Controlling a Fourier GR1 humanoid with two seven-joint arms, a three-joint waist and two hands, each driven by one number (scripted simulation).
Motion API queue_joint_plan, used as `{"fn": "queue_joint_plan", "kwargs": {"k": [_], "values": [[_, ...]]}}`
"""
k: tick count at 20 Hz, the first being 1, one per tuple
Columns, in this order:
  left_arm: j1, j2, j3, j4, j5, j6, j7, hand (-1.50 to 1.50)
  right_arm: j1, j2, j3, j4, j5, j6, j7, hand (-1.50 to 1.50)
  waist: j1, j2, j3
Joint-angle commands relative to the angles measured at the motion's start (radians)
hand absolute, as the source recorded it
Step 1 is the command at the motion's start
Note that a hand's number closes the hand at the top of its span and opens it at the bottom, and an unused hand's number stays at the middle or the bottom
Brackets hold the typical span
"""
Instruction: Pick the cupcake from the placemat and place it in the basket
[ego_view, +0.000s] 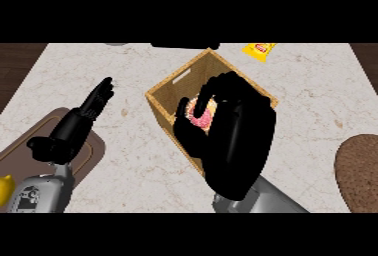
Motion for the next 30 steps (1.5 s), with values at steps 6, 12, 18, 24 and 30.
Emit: {"fn": "queue_joint_plan", "kwargs": {"k": [6, 12, 18, 24, 30], "values": [[0.012, -0.01, -0.004, -0.033, -0.001, 0.008, 0.009, 0.0, -0.22, 0.011, -0.135, 0.201, -0.08, 0.016, 0.264, 1.5, -0.004, 0.003, 0.003], [-0.002, 0.004, 0.022, -0.009, 0.014, 0.001, 0.018, 0.0, -0.126, 0.011, -0.115, 0.247, -0.086, -0.117, 0.206, 1.5, -0.032, 0.004, 0.004], [0.002, -0.001, 0.021, -0.036, 0.002, 0.017, 0.042, 0.0, -0.088, 0.011, -0.138, 0.311, -0.019, -0.173, 0.122, 1.5, -0.04, 0.001, 0.004], [0.027, 0.014, 0.033, -0.015, 0.007, -0.002, -0.01, 0.0, -0.007, 0.011, -0.244, 0.323, 0.037, -0.391, 0.033, 1.5, -0.043, 0.006, 0.005], [0.066, -0.001, 0.021, -0.011, -0.007, 0.0, -0.047, 0.0, -0.049, 0.011, -0.206, 0.404, 0.037, -0.387, 0.047, -1.5, -0.038, 0.003, 0.004]]}}
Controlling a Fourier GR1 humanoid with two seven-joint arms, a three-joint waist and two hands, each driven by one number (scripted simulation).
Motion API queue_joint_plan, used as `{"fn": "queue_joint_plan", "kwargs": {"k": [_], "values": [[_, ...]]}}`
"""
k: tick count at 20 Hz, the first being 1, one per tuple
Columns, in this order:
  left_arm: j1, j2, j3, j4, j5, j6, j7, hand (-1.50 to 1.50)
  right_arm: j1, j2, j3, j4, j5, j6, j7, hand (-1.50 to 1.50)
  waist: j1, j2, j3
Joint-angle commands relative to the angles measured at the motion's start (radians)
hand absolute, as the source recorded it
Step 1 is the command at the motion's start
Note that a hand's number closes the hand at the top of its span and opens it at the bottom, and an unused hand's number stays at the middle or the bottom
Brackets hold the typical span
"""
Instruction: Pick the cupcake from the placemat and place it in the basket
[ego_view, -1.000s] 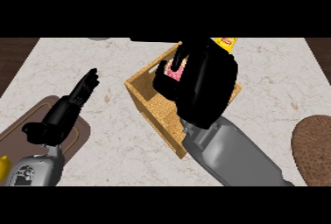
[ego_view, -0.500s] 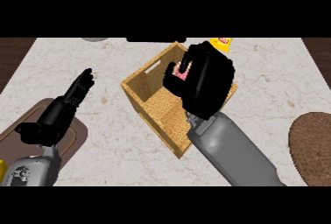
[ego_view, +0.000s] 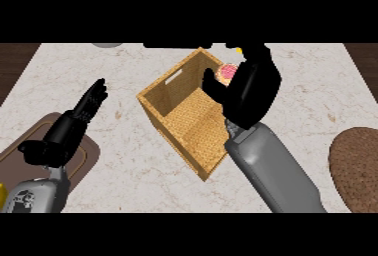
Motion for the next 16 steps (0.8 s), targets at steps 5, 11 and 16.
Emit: {"fn": "queue_joint_plan", "kwargs": {"k": [5, 11, 16], "values": [[-0.013, -0.006, -0.002, -0.035, -0.002, 0.006, 0.043, 0.0, -0.051, 0.007, -0.036, 0.021, -0.051, -0.114, 0.044, -1.5, -0.005, -0.002, 0.0], [-0.022, -0.001, 0.012, -0.021, 0.016, -0.008, 0.049, 0.0, -0.032, 0.007, -0.111, -0.116, -0.108, -0.133, 0.036, -1.5, -0.012, -0.004, 0.0], [-0.011, -0.017, -0.004, 0.02, -0.023, 0.017, 0.022, 0.0, 0.056, 0.007, -0.126, -0.295, -0.183, -0.119, 0.087, -1.5, -0.022, -0.006, 0.0]]}}
